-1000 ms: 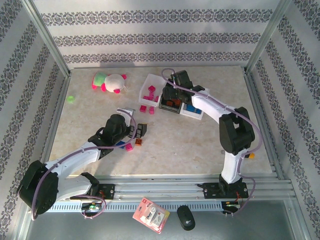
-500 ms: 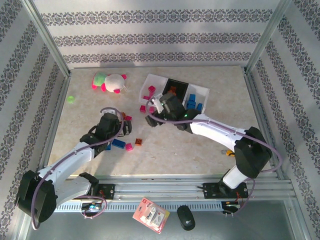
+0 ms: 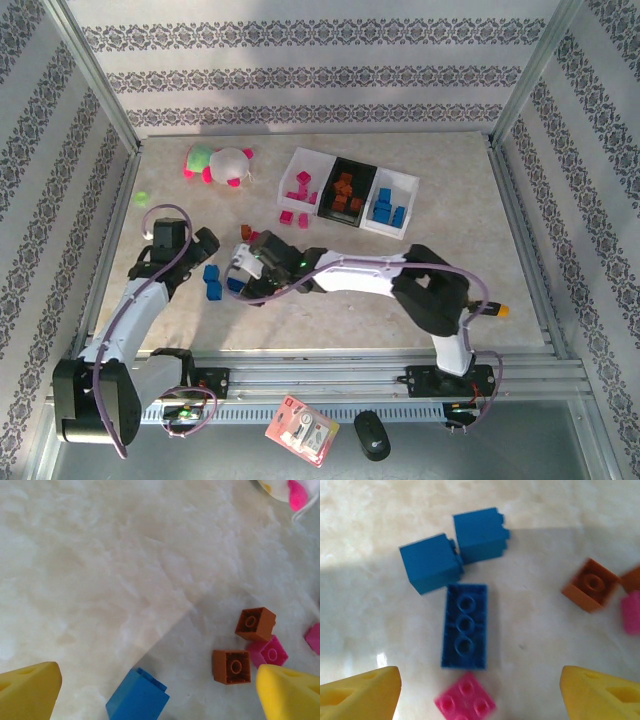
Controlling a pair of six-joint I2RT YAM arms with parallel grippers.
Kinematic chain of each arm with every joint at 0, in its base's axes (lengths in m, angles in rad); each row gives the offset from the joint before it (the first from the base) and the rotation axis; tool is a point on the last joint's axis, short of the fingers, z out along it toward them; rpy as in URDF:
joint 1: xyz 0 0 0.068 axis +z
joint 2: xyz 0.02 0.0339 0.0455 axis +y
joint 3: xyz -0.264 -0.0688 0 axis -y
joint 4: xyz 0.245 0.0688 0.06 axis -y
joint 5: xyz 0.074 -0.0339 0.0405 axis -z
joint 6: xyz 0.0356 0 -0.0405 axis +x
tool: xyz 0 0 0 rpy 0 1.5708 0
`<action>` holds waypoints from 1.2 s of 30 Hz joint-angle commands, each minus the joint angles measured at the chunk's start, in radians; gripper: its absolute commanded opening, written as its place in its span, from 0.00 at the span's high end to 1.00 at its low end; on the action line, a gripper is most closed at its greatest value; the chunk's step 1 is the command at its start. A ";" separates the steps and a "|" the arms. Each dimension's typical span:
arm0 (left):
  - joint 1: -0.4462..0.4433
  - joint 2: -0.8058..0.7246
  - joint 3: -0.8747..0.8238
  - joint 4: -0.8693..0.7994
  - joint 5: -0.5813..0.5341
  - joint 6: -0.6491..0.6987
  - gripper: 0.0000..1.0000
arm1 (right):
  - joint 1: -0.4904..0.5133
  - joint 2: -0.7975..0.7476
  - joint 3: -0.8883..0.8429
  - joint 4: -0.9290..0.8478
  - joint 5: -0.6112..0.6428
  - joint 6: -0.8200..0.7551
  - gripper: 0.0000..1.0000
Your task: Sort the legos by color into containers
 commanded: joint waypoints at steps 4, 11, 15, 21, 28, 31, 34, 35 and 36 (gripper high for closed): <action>0.087 -0.038 0.018 -0.055 0.087 -0.055 0.01 | 0.021 0.146 0.155 -0.021 -0.057 -0.030 0.22; 0.096 -0.051 0.004 -0.046 0.085 -0.048 0.01 | 0.021 0.248 0.258 -0.090 -0.065 -0.030 0.34; 0.097 -0.049 0.003 -0.037 0.091 -0.044 0.01 | 0.022 0.266 0.291 -0.121 -0.062 -0.034 0.48; 0.098 -0.052 0.005 -0.038 0.094 -0.011 0.01 | 0.023 0.233 0.268 -0.123 -0.044 -0.046 0.66; 0.096 -0.056 -0.007 -0.010 0.119 0.020 0.01 | 0.018 0.127 0.198 -0.102 0.024 -0.049 0.69; 0.086 -0.054 -0.014 0.012 0.142 0.023 0.01 | 0.011 0.066 0.145 -0.065 0.081 -0.046 0.69; 0.050 -0.064 -0.016 0.036 0.138 0.036 0.01 | -0.011 -0.009 0.070 -0.021 0.113 -0.023 0.69; 0.031 -0.072 -0.019 0.055 0.135 0.043 0.01 | -0.023 -0.039 0.041 -0.008 0.122 -0.011 0.69; 0.012 -0.078 -0.024 0.073 0.133 0.046 0.01 | -0.034 -0.066 0.015 0.004 0.130 0.000 0.70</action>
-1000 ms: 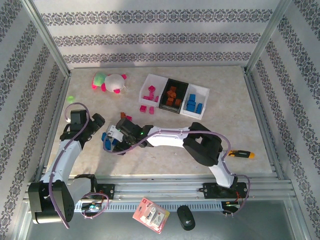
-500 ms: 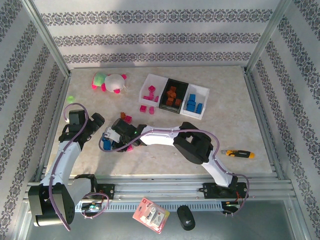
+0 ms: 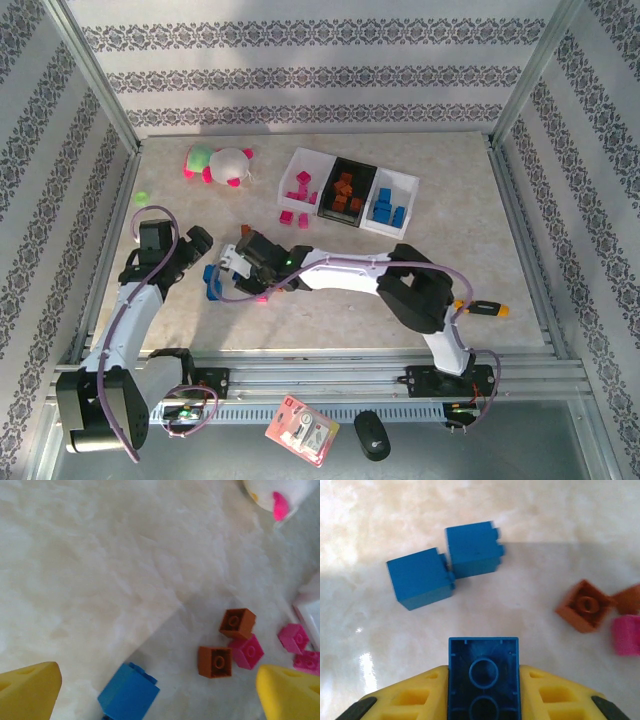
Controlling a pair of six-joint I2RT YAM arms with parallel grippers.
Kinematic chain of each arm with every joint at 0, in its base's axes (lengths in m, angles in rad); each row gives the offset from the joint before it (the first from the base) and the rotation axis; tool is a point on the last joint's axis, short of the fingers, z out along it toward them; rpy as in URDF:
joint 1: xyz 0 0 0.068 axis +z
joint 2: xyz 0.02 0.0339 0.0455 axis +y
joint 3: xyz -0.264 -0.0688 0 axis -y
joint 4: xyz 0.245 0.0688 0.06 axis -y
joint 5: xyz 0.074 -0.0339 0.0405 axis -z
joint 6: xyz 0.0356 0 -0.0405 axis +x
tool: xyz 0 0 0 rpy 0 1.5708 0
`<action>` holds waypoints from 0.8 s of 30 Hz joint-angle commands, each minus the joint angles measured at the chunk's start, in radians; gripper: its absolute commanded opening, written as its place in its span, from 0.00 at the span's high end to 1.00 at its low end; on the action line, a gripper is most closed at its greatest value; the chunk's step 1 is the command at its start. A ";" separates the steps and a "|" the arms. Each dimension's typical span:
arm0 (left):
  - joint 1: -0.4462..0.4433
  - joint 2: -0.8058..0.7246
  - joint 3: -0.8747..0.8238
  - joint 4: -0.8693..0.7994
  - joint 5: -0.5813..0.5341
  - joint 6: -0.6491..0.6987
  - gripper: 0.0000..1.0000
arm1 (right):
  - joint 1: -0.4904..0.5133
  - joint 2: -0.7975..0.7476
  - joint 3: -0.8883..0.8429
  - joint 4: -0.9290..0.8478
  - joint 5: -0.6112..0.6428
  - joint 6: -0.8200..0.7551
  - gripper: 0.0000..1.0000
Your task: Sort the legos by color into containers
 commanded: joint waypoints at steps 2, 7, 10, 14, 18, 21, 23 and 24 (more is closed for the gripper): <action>-0.081 -0.047 -0.033 0.132 0.020 0.048 0.01 | -0.059 -0.156 -0.122 0.090 0.083 0.060 0.69; -0.245 -0.084 -0.094 0.307 -0.062 0.114 0.01 | -0.135 -0.310 -0.268 0.130 0.155 0.091 0.70; -0.340 -0.068 -0.099 0.380 -0.085 0.170 0.01 | -0.199 -0.401 -0.348 0.143 0.193 0.126 0.70; -0.426 -0.047 -0.112 0.483 -0.080 0.269 0.01 | -0.304 -0.499 -0.420 0.138 0.303 0.236 0.71; -0.516 -0.016 -0.106 0.558 -0.076 0.377 0.01 | -0.424 -0.566 -0.471 0.127 0.395 0.335 0.72; -0.573 0.029 -0.086 0.598 -0.036 0.433 0.01 | -0.521 -0.585 -0.487 0.111 0.431 0.395 0.71; -0.624 0.067 -0.075 0.629 -0.017 0.481 0.01 | -0.596 -0.581 -0.479 0.085 0.423 0.445 0.71; -0.647 0.084 -0.068 0.646 -0.014 0.504 0.01 | -0.627 -0.576 -0.478 0.086 0.402 0.461 0.71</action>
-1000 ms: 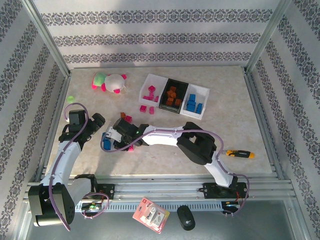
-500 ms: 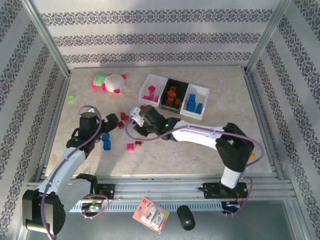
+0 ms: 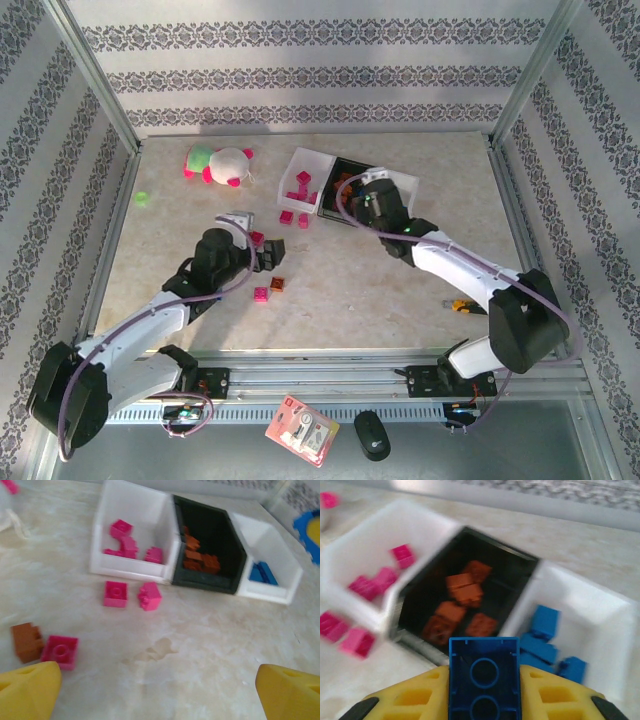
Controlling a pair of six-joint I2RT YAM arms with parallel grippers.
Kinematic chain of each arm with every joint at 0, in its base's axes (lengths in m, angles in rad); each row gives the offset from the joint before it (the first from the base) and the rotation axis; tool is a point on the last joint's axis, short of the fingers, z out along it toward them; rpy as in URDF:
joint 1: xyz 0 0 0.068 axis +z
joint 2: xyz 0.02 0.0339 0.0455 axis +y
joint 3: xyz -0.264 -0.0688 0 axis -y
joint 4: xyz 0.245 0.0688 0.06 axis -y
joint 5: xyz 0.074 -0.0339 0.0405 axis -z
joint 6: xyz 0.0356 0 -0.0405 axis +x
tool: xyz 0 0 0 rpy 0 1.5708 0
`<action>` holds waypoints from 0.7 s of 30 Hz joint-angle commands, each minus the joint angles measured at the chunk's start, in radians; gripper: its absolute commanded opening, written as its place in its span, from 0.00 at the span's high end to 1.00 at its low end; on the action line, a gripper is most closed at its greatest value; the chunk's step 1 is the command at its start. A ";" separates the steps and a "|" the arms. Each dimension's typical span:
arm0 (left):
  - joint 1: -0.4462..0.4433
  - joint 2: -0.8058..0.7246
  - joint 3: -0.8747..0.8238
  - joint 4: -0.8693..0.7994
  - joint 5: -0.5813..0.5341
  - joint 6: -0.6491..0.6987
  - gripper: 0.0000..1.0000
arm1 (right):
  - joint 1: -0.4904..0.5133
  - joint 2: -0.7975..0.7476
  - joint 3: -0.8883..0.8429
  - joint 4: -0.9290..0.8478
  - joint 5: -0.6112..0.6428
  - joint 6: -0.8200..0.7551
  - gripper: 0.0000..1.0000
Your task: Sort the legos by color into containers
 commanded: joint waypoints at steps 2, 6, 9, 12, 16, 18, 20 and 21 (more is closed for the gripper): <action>-0.092 0.070 0.053 0.119 0.020 0.141 0.01 | -0.125 0.008 -0.002 -0.022 -0.012 0.135 0.71; -0.137 0.136 0.098 0.142 0.061 0.200 0.01 | -0.214 0.087 0.048 -0.037 -0.081 0.148 0.70; -0.163 0.177 0.127 0.163 0.094 0.235 0.01 | -0.256 0.149 0.090 -0.039 -0.121 0.142 0.70; -0.172 0.213 0.157 0.143 0.125 0.268 0.01 | -0.272 0.207 0.129 -0.043 -0.145 0.135 0.70; -0.177 0.235 0.168 0.138 0.143 0.287 0.01 | -0.276 0.262 0.166 -0.041 -0.141 0.134 0.70; -0.177 0.237 0.168 0.138 0.137 0.282 0.01 | -0.282 0.288 0.181 -0.042 -0.143 0.135 0.70; -0.177 0.235 0.169 0.129 0.125 0.280 0.01 | -0.287 0.313 0.195 -0.037 -0.142 0.128 0.69; -0.177 0.233 0.171 0.120 0.113 0.273 0.01 | -0.288 0.324 0.201 -0.033 -0.141 0.119 0.68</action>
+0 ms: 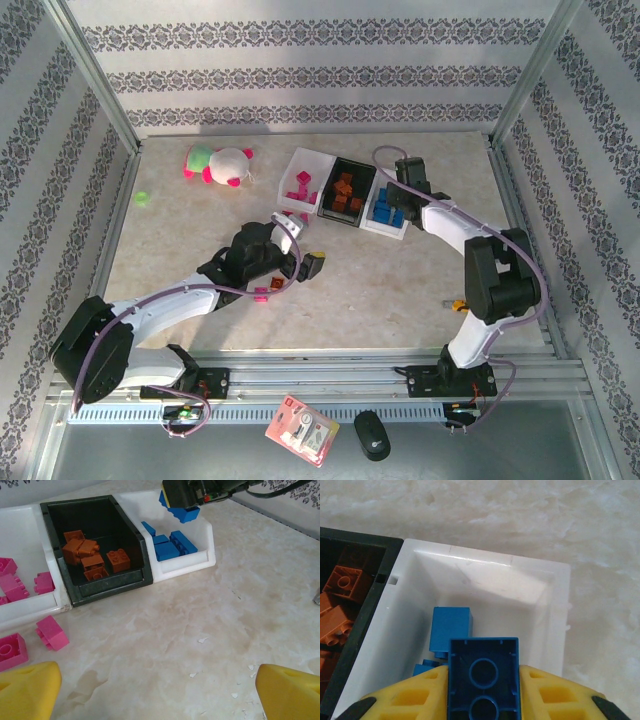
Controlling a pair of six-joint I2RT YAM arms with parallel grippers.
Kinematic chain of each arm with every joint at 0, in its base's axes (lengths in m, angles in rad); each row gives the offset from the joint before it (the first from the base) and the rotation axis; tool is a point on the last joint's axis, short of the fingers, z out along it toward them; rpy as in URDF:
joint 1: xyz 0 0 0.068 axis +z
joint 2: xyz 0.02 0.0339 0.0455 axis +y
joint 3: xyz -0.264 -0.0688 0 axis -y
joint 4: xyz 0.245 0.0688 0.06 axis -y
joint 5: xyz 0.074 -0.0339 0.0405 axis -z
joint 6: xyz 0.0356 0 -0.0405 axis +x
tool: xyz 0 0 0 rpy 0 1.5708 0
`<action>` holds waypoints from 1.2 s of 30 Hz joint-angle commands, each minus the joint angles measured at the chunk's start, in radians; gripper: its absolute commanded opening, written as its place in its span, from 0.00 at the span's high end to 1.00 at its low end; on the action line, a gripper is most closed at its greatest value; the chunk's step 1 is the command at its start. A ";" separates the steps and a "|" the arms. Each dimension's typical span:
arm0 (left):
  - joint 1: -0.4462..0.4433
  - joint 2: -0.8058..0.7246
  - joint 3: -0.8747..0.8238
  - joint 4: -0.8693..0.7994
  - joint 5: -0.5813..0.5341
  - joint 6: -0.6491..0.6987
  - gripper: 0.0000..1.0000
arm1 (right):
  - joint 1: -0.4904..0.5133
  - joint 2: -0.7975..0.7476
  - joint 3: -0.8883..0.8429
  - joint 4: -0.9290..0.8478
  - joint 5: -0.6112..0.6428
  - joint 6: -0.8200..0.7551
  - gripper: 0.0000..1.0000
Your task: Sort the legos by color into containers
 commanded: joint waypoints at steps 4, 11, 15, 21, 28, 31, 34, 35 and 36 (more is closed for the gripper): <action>-0.015 -0.008 0.080 -0.122 -0.139 -0.035 0.01 | -0.014 0.031 0.043 0.032 0.016 -0.035 0.52; -0.015 -0.019 0.153 -0.432 -0.348 -0.201 0.01 | 0.021 -0.122 -0.035 0.092 -0.040 -0.137 0.23; -0.013 -0.015 0.183 -0.626 -0.421 -0.332 0.01 | 0.093 -0.241 -0.114 0.105 -0.122 -0.218 0.19; -0.012 -0.062 0.147 -0.819 -0.415 -0.505 0.00 | 0.281 -0.456 -0.289 0.094 -0.174 -0.268 0.15; -0.013 -0.146 0.028 -0.888 -0.309 -0.609 0.07 | 0.452 -0.568 -0.427 0.107 -0.195 -0.176 0.13; -0.013 -0.162 -0.019 -0.866 -0.261 -0.595 0.07 | 0.521 -0.566 -0.446 0.122 -0.183 -0.177 0.12; -0.014 -0.169 -0.052 -0.826 -0.263 -0.596 0.15 | 0.563 -0.545 -0.438 0.137 -0.216 -0.175 0.12; -0.014 -0.164 -0.059 -0.813 -0.262 -0.597 0.17 | 0.577 -0.538 -0.431 0.136 -0.218 -0.177 0.12; -0.013 -0.158 -0.063 -0.803 -0.262 -0.602 0.18 | 0.587 -0.532 -0.426 0.136 -0.218 -0.179 0.12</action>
